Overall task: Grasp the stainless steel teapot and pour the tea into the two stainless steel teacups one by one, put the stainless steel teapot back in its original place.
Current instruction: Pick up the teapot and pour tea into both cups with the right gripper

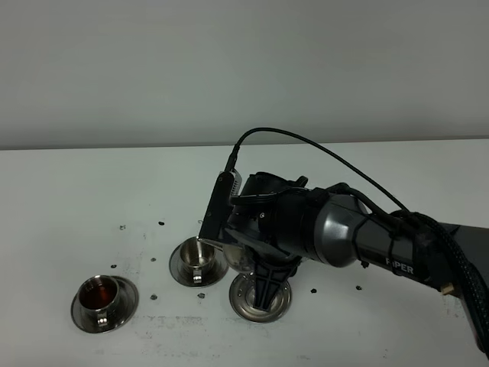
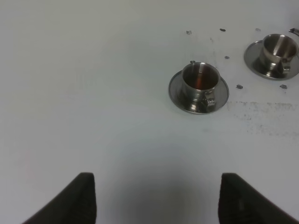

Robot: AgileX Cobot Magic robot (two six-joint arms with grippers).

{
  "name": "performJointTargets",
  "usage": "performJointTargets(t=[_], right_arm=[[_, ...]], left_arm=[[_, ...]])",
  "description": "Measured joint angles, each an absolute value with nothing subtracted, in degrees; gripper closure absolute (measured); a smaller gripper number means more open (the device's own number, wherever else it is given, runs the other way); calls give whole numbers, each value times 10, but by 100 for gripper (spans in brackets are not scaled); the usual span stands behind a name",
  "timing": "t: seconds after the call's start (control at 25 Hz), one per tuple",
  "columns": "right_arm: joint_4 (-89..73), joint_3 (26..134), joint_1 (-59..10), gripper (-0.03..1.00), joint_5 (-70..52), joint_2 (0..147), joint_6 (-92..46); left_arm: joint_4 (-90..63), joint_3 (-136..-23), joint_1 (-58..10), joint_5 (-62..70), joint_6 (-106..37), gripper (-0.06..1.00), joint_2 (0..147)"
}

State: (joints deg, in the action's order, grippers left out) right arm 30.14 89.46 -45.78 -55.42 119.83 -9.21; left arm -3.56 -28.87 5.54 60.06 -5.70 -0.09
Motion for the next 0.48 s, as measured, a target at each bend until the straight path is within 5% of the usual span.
performJointTargets(t=[0.48], right_arm=[[350,895,-458,76,-560,1198,-101]], left_arm=[[-36,-289,55,601,-56,33,-1]])
